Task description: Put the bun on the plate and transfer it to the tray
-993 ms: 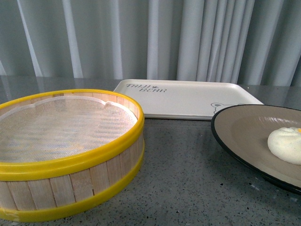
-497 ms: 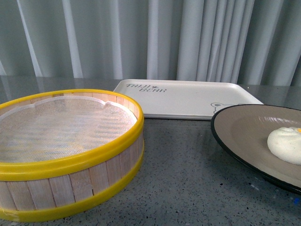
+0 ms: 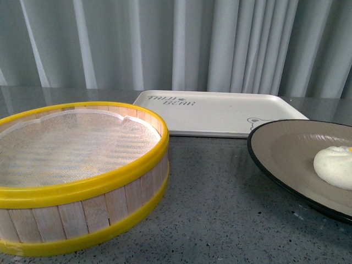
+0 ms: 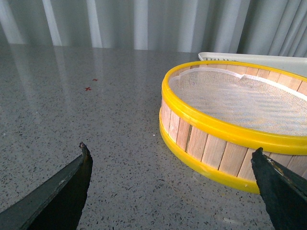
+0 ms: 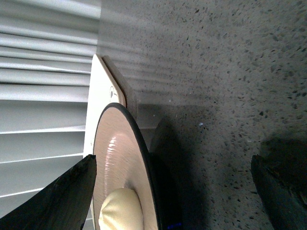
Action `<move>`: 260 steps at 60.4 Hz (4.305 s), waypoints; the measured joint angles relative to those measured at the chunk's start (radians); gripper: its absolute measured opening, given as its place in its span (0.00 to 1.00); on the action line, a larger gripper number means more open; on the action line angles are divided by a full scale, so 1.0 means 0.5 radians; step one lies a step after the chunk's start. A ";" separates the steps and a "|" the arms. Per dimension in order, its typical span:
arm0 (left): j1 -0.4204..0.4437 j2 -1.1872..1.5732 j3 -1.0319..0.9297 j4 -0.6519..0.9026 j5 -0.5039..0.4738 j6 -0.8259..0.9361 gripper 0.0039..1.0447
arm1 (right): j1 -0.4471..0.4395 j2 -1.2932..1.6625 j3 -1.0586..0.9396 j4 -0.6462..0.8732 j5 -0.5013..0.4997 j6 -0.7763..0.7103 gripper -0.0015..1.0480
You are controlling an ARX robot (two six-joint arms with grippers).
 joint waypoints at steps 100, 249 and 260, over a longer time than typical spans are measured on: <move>0.000 0.000 0.000 0.000 0.000 0.000 0.94 | 0.534 0.558 0.571 0.380 0.137 0.239 0.03; 0.000 0.001 0.000 0.000 0.000 0.000 0.94 | 0.629 1.704 1.595 0.130 0.238 0.297 0.91; 0.000 0.001 0.000 0.000 0.000 0.000 0.94 | 0.637 1.598 1.444 0.227 0.232 0.327 0.92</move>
